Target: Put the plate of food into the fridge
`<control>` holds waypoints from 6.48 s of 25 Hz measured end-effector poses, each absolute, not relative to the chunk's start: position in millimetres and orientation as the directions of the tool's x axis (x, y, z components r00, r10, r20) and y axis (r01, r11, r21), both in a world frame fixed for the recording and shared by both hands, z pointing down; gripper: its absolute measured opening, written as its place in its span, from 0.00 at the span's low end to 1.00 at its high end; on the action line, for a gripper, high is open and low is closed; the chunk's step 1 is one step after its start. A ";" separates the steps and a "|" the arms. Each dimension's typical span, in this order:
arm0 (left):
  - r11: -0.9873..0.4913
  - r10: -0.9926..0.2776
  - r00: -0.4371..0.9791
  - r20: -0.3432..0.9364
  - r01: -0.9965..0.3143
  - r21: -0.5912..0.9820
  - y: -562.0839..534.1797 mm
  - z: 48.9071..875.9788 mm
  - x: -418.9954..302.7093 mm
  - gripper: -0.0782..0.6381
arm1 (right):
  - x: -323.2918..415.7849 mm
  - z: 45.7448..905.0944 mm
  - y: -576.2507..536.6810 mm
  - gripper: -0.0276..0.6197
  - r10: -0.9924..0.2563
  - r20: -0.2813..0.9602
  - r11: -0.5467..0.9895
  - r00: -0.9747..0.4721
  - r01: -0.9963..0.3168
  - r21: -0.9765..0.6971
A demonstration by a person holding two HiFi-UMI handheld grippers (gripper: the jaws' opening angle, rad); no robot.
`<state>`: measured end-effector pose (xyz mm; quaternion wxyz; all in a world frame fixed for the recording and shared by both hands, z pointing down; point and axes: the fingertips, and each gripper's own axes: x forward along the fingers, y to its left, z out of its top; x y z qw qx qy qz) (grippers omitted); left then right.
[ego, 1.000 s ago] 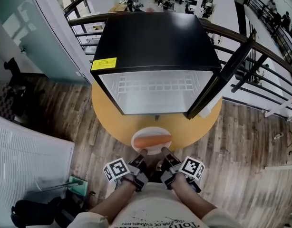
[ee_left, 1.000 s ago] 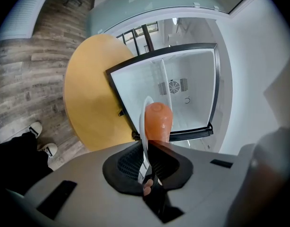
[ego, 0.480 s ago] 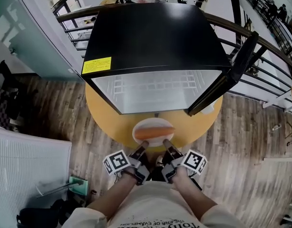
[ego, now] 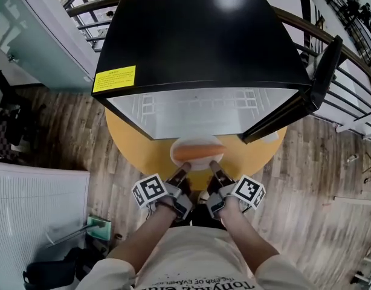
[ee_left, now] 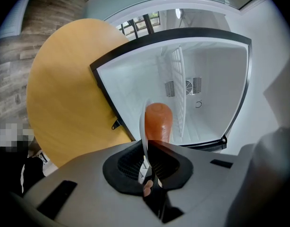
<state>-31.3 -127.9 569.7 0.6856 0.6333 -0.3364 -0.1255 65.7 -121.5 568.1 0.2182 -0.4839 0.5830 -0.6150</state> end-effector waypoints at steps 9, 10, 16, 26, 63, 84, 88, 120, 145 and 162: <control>0.195 -0.589 0.740 0.324 -0.259 0.946 -156.6 589.6 -26.0 0.17 | 70.7 587.6 -148.9 0.10 -0.830 0.362 -0.252 -0.424 -0.295 -0.922; 0.194 -0.590 0.740 0.324 -0.260 0.946 -159.9 591.2 -25.4 0.17 | 71.5 589.5 -152.1 0.10 -0.832 0.363 -0.255 -0.420 -0.293 -0.922; 0.213 -0.611 0.724 0.321 -0.241 0.947 -181.9 603.1 -18.6 0.17 | 79.6 600.8 -174.8 0.10 -0.840 0.370 -0.265 -0.396 -0.296 -0.918; 0.238 -0.640 0.691 0.338 -0.240 0.941 -219.8 623.8 -16.0 0.17 | 84.0 622.4 -212.9 0.10 -0.853 0.380 -0.284 -0.357 -0.293 -0.913; 0.221 -0.666 0.641 0.383 -0.320 0.921 -281.6 652.7 -7.5 0.17 | 92.1 645.7 -277.7 0.11 -0.847 0.428 -0.268 -0.317 -0.442 -0.856; 0.168 -0.641 0.655 0.401 -0.390 0.905 -286.1 652.9 0.3 0.19 | 95.8 643.0 -283.0 0.14 -0.835 0.470 -0.223 -0.285 -0.605 -0.764; 0.180 -0.630 0.654 0.419 -0.402 0.898 -285.6 653.0 0.5 0.19 | 95.9 643.4 -283.4 0.16 -0.826 0.494 -0.212 -0.272 -0.661 -0.720; 0.258 -0.516 0.732 0.446 -0.363 0.895 -260.3 666.7 -9.7 0.30 | 100.7 655.9 -281.8 0.16 -0.817 0.536 -0.245 -0.213 -0.713 -0.657; -0.269 -0.532 0.740 0.412 -0.609 0.746 -183.5 589.2 -33.4 0.15 | 68.7 604.0 -177.0 0.12 -0.770 0.528 0.015 -0.358 -0.838 -0.546; -0.478 -0.593 0.631 0.501 -0.776 0.411 -92.2 513.9 -58.0 0.14 | 39.9 501.5 -99.3 0.09 -0.798 0.480 0.233 -0.365 -0.921 -0.313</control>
